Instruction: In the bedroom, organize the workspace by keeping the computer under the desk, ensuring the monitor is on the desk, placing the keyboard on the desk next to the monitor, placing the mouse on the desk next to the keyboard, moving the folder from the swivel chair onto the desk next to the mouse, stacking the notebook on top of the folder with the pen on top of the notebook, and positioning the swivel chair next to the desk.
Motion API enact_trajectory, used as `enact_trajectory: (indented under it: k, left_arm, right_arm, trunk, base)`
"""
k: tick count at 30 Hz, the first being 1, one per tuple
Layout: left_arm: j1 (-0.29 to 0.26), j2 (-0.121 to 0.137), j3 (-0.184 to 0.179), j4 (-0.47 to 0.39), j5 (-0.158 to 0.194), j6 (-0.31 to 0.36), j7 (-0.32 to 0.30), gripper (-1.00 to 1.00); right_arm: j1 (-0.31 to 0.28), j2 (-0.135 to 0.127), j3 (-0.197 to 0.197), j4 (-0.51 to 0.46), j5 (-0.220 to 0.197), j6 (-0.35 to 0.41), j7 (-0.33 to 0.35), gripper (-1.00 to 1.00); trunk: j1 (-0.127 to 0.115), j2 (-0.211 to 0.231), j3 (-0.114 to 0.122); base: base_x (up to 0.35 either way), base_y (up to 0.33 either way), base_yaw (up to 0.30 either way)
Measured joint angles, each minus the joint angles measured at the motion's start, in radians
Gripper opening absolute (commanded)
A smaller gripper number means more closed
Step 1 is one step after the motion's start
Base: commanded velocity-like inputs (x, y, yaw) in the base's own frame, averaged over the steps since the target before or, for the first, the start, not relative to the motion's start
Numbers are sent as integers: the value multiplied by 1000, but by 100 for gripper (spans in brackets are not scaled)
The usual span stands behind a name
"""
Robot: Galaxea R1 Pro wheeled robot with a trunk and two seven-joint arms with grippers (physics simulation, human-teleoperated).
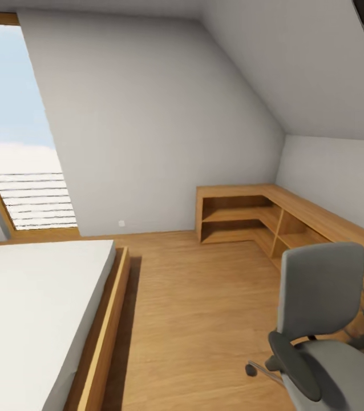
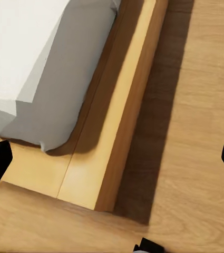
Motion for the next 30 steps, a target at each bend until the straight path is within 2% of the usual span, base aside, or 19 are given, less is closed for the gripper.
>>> enact_trajectory:
  k: [8, 30]
  left_arm:
    - [0, 0, 0, 0, 0, 0, 0, 100]
    - [0, 0, 0, 0, 1, 1, 0, 100]
  right_arm:
    - [0, -4, -1, 0, 0, 0, 1, 100]
    - [0, -7, -1, 0, 0, 0, 2, 100]
  trunk:
    - [0, 0, 0]
    - [0, 0, 0]
  base:
    - [293, 0, 115]
    - [324, 0, 5]
